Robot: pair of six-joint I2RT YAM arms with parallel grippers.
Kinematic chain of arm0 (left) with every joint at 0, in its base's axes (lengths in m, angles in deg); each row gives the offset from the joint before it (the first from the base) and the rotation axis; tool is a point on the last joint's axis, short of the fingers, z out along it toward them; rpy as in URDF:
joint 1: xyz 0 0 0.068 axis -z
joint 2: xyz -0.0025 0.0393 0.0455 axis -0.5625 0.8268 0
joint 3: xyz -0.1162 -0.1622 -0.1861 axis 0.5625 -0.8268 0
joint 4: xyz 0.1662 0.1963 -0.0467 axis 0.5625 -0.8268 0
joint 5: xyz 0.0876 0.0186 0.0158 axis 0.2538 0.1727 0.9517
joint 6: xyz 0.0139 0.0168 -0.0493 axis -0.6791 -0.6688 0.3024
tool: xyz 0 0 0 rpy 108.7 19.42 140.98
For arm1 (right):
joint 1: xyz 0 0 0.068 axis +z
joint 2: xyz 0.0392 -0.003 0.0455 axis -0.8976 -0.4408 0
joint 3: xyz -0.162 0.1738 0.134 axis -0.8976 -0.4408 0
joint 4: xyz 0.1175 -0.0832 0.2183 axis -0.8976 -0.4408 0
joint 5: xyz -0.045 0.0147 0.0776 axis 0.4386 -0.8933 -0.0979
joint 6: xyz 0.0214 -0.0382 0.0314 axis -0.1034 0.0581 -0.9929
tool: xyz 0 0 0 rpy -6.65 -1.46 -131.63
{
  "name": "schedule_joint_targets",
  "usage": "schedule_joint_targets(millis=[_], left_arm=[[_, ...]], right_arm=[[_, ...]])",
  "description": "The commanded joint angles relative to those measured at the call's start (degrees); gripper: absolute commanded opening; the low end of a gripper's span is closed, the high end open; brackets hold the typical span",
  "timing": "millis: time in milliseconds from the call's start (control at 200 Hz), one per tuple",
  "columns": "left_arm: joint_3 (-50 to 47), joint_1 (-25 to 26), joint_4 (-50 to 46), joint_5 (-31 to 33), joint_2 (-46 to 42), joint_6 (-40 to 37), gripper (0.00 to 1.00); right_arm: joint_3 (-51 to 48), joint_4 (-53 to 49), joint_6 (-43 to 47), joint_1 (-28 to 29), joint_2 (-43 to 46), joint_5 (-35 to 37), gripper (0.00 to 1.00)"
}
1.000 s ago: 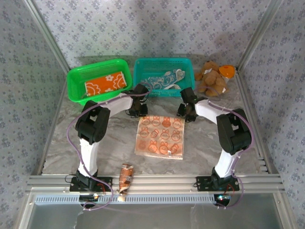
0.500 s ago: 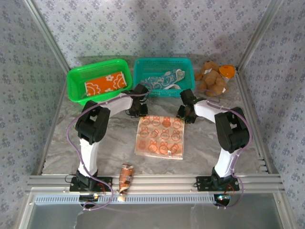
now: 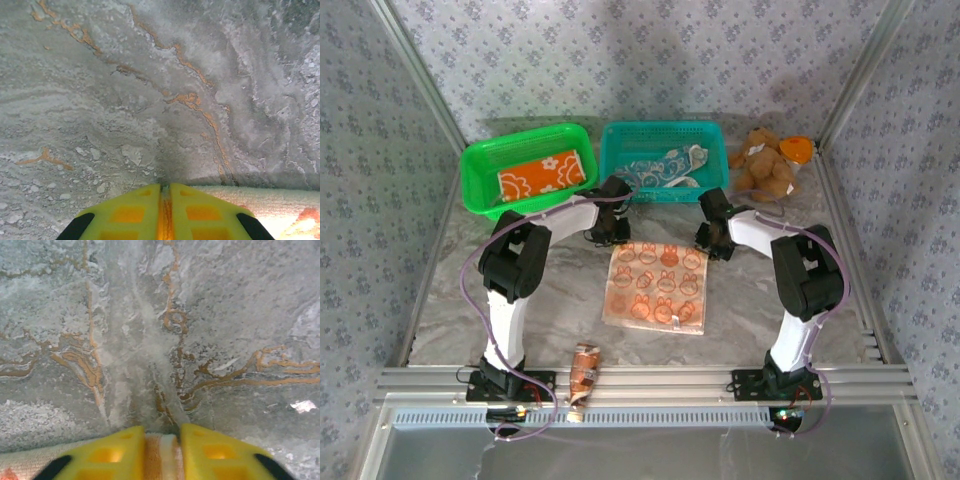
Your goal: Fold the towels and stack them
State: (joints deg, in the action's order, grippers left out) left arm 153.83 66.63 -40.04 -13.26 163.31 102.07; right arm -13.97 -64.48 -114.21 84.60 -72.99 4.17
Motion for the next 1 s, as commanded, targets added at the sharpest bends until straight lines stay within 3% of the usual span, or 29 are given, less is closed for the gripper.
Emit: schedule_joint_targets(millis=[0,55,230,640,994], left_arm=[[-1.0,1.0,0.2,-1.5,-0.3,0.1,0.12],[-1.1,0.9,0.0,-1.3,-0.5,0.2,0.1],[-0.7,0.8,-0.6,-0.3,-2.8,0.2,0.0],[3.9,-0.9,-0.5,0.9,-7.1,-2.4,0.0],[-9.3,0.6,9.9,2.1,-15.5,-1.1,0.0]], right_arm=[[-0.9,-1.0,-0.6,0.3,-0.6,-0.9,0.11],[-0.8,-0.6,-0.4,0.3,-0.1,-0.9,0.0],[0.1,0.8,2.8,0.2,2.6,-0.6,0.0],[2.1,7.7,14.0,-3.1,5.4,-4.9,0.0],[-8.5,16.9,14.6,-3.2,14.6,-6.8,0.0]])
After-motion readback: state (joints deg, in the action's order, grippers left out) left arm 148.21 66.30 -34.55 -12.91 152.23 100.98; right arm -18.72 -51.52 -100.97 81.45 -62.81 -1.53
